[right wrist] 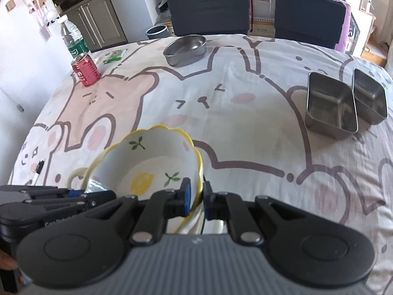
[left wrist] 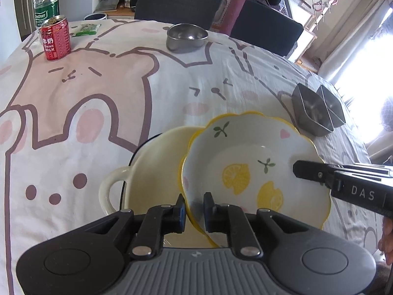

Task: Organize plates and bowls
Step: 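Lower the lemon bowl into the cream bowl with both grippers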

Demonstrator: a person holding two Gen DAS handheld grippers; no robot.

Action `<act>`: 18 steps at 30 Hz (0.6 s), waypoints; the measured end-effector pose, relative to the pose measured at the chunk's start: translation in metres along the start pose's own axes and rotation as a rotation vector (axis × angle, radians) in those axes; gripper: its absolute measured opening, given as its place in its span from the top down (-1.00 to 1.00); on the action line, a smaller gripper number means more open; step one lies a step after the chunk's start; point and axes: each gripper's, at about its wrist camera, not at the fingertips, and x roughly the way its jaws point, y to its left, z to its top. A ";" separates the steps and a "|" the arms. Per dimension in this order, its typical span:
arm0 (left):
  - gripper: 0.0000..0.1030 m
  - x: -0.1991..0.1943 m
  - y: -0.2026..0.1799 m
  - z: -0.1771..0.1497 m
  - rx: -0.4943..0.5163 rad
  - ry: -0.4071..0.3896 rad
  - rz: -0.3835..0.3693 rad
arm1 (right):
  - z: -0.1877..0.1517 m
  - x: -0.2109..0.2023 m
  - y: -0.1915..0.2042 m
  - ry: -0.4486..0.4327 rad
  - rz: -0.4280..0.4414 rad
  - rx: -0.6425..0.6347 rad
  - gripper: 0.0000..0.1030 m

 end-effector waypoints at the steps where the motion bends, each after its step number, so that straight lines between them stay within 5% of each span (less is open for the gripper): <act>1: 0.70 0.001 0.000 -0.001 0.000 0.002 0.001 | 0.000 0.000 0.001 -0.001 -0.003 -0.007 0.77; 18: 0.52 0.018 -0.010 -0.009 0.061 0.077 0.028 | -0.003 0.008 0.013 0.003 -0.072 -0.146 0.84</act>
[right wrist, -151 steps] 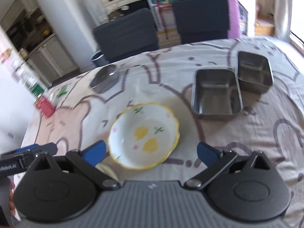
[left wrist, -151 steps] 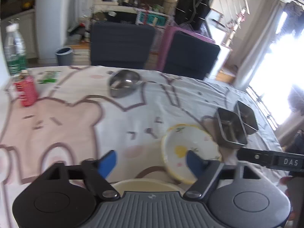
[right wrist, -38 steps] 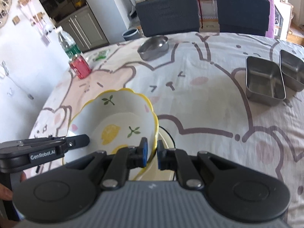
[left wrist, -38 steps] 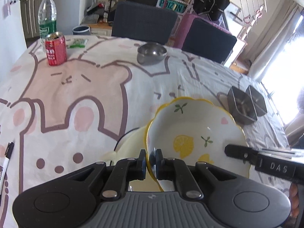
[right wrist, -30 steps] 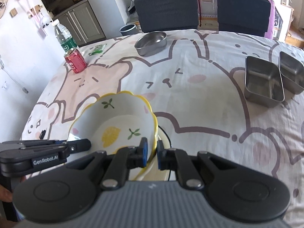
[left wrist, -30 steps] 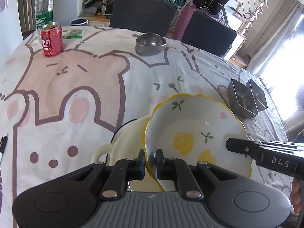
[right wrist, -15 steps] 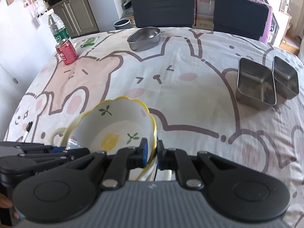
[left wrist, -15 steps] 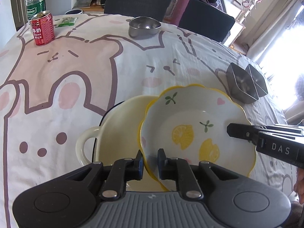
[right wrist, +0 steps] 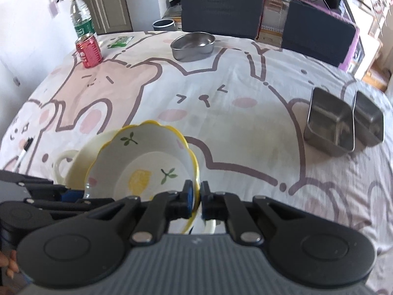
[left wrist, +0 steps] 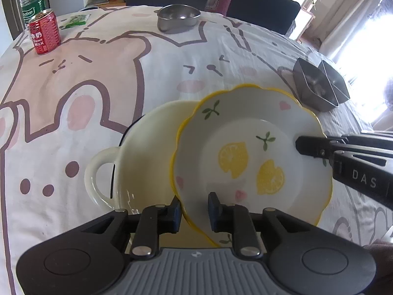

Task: Organize plates and bowls
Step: 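Lower the lemon bowl into the cream bowl with both grippers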

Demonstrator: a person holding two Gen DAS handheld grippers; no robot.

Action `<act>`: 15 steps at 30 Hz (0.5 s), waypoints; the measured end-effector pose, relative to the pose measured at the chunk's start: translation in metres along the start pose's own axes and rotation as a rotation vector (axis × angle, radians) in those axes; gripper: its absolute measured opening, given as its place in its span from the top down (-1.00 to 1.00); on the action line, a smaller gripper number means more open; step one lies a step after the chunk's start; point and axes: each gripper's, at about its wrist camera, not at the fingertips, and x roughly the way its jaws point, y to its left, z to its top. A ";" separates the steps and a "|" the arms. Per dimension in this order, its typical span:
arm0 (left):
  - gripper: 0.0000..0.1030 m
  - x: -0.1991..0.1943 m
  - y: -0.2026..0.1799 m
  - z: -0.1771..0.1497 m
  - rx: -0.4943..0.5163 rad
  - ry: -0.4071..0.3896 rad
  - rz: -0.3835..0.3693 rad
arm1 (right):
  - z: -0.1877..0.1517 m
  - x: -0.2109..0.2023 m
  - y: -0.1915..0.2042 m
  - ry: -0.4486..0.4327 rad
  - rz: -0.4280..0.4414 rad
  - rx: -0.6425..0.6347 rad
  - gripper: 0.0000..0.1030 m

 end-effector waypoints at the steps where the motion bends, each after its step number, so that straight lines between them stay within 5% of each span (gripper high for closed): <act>1: 0.52 0.001 0.000 0.000 0.000 0.003 0.002 | -0.001 0.000 0.003 -0.006 -0.011 -0.019 0.85; 15: 0.47 0.007 0.004 -0.002 0.017 0.029 0.031 | -0.003 0.005 0.017 0.002 -0.028 -0.101 0.85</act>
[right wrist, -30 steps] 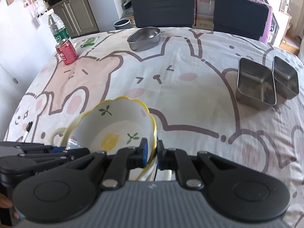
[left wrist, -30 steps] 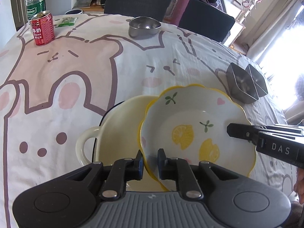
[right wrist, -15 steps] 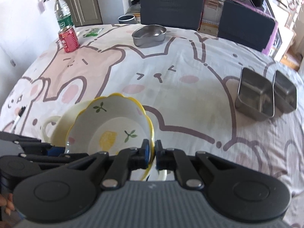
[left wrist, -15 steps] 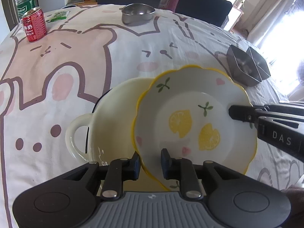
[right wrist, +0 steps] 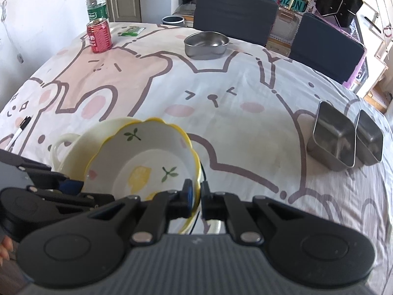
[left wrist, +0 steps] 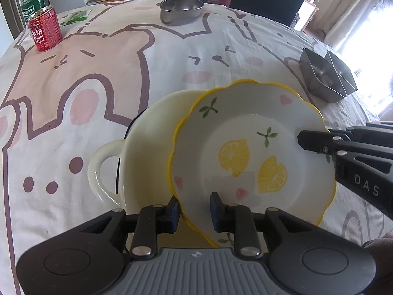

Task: Organize plates and bowls
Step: 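Lower the lemon bowl into the cream bowl with both grippers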

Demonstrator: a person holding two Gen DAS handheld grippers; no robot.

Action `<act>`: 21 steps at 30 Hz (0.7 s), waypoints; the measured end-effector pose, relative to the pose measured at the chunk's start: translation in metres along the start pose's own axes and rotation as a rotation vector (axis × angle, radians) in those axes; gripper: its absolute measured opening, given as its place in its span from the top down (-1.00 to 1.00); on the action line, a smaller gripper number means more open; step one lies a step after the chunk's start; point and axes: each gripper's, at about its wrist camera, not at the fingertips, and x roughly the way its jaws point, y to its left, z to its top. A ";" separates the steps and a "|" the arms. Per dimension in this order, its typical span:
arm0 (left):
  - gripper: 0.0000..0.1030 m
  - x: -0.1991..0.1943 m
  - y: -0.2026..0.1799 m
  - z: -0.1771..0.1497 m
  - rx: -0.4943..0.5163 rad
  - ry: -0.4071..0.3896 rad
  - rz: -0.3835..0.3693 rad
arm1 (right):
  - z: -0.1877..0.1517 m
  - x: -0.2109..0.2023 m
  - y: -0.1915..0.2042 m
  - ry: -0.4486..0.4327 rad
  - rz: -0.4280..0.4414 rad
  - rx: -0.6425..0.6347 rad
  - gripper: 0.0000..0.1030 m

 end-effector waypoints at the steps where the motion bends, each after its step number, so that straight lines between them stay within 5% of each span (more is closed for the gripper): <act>1: 0.47 0.000 0.000 0.000 0.002 0.001 -0.002 | 0.001 0.001 -0.001 0.000 0.002 0.000 0.85; 21: 0.48 -0.015 0.016 0.007 -0.024 -0.021 -0.022 | 0.002 0.009 -0.005 0.017 0.036 0.008 0.86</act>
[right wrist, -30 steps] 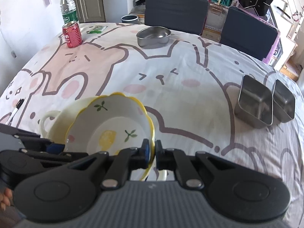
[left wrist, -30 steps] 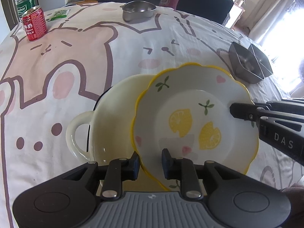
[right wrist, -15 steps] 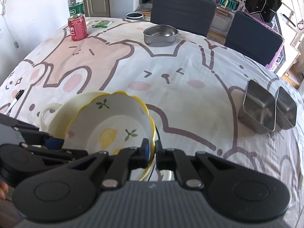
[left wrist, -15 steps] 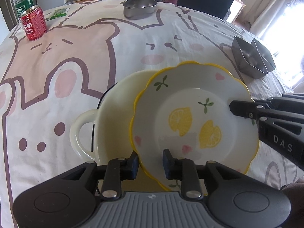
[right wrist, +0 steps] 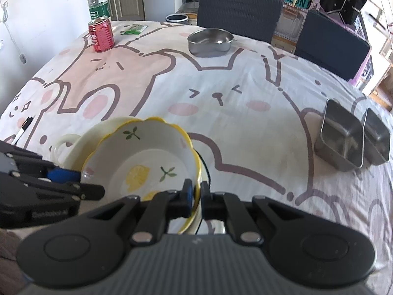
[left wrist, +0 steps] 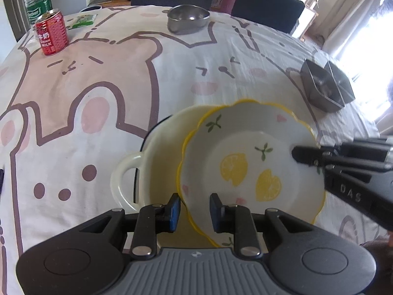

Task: Organize plates and bowls
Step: 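Lower the lemon bowl into the cream bowl with both grippers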

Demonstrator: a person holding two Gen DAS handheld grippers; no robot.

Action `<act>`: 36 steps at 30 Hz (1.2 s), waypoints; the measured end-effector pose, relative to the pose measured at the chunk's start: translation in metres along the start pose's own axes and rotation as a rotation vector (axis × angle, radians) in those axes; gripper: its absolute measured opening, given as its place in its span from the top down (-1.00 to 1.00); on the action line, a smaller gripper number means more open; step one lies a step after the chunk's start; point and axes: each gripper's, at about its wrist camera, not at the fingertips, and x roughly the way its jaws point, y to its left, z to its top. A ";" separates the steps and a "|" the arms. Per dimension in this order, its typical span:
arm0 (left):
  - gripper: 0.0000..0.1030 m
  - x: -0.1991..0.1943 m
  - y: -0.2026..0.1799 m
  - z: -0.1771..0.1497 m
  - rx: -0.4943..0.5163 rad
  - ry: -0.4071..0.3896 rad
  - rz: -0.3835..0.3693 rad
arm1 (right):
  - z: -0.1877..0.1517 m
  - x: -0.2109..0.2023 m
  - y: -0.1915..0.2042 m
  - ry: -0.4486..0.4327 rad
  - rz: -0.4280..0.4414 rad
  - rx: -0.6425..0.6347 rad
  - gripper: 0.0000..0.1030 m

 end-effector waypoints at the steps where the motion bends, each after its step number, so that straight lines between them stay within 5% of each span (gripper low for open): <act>1: 0.48 -0.002 0.002 0.001 -0.010 -0.006 -0.006 | 0.000 0.001 -0.001 0.006 0.006 0.007 0.86; 31: 0.48 -0.011 0.015 0.004 -0.003 -0.038 0.006 | 0.001 0.034 -0.001 0.145 0.114 0.106 0.78; 36: 0.48 -0.010 0.015 0.004 0.005 -0.030 0.010 | 0.003 0.034 -0.001 0.146 0.131 0.120 0.64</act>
